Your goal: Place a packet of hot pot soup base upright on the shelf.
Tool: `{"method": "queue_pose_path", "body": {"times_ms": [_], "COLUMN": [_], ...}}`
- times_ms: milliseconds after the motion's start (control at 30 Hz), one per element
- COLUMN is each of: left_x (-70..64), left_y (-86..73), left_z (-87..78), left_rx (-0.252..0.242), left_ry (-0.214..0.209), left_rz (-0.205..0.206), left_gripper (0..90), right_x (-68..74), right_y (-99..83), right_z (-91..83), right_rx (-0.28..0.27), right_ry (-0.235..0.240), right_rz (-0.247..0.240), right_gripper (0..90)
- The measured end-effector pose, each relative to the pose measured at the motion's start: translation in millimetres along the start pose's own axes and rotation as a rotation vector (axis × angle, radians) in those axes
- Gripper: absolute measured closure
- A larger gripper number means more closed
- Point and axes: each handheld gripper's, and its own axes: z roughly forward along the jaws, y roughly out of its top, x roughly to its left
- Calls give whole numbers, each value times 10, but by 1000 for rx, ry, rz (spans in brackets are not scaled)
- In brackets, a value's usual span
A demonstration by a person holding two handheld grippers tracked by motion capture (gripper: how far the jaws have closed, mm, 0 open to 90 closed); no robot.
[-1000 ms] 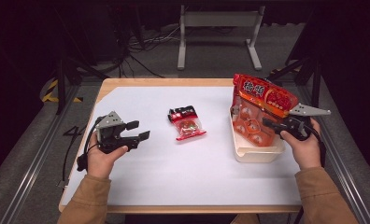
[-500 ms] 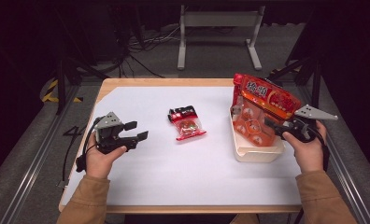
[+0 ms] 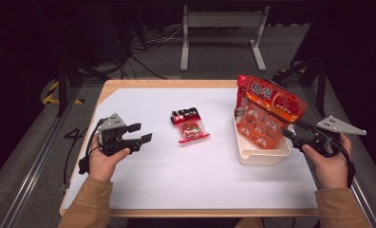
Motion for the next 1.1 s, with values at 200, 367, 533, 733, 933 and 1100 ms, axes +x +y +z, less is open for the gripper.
{"method": "queue_pose_path", "body": {"times_ms": [200, 367, 533, 733, 933, 1100], "left_x": [-7, -12, -17, 1, 2, 3], "left_y": [1, 4, 9, 13, 30, 62], "left_z": [1, 20, 22, 34, 71, 137], "left_rx": [5, 9, 1, -2, -25, -23], "left_ry": [-1, -5, -13, 24, 32, 16], "left_rz": [4, -6, -29, -31, -51, -53], "left_gripper": [372, 375, 395, 354, 315, 315], "right_x": [102, 248, 458, 655, 848, 951], "right_y": [34, 66, 89, 102, 104, 113], "right_z": [-197, -287, -236, -130, 7, 86], "right_rx": [3, 1, -6, -21, -16, -23], "right_ry": [8, 76, 154, 235, 308, 344], "right_rz": [-21, -39, -68, -91, -118, -133], "right_gripper": [362, 390, 368, 352, 337, 328]}}
